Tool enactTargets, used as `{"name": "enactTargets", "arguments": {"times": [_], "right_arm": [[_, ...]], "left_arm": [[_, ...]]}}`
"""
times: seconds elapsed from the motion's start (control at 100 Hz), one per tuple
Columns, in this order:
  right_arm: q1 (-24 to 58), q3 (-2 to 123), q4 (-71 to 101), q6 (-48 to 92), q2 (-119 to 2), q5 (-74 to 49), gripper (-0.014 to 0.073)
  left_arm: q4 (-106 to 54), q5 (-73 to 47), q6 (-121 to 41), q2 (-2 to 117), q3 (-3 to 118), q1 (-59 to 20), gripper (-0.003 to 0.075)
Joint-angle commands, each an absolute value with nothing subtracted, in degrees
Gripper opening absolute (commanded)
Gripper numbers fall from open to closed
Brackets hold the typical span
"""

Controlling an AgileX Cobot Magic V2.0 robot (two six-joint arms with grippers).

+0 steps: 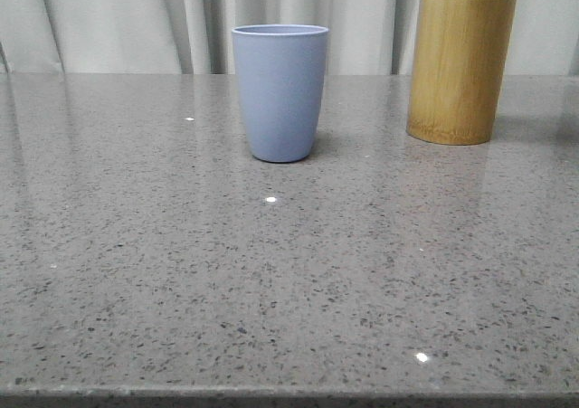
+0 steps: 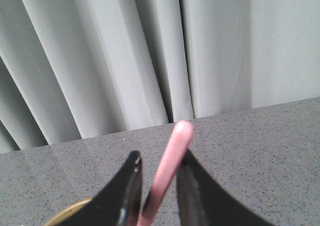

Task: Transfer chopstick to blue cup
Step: 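Grasp the pink stick with the right gripper and lift it out, then lower the pink stick into the blue cup with the right gripper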

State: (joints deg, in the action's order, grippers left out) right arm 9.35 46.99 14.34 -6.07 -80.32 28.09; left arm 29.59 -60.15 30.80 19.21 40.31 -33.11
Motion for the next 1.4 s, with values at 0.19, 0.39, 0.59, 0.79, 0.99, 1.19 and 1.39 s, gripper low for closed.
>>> {"name": "enactTargets", "arguments": {"times": [0.19, 0.39, 0.59, 0.79, 0.99, 1.19, 1.39], "right_arm": [[9.3, 48.7, 14.0, -6.1, -78.7, 33.8, -0.0041], [9.3, 48.7, 14.0, -6.1, -78.3, 34.5, -0.0069], [9.3, 50.7, 14.0, -6.1, -75.5, 32.1, -0.0069], [9.3, 57.7, 13.9, -5.8, -70.2, 20.3, -0.0069], [9.3, 67.5, 13.1, -5.0, -65.6, 2.9, -0.0069], [13.3, 71.9, 13.1, -5.0, -64.9, -3.5, -0.0069], [21.7, 71.9, 13.1, -5.0, -67.7, -1.6, -0.0069]], "left_arm": [[31.6, -56.8, 31.3, 19.9, 41.6, -33.2, 0.0390], [31.6, -56.8, 31.3, 19.9, 41.6, -33.2, 0.0390], [31.6, -56.8, 31.3, 19.9, 41.6, -33.2, 0.0390], [31.6, -56.8, 31.3, 19.9, 41.6, -33.2, 0.0390], [31.6, -56.8, 31.3, 19.9, 41.6, -33.2, 0.0390], [31.6, -56.8, 31.3, 19.9, 41.6, -33.2, 0.0390], [31.6, -56.8, 31.3, 19.9, 41.6, -33.2, 0.0390]]}}
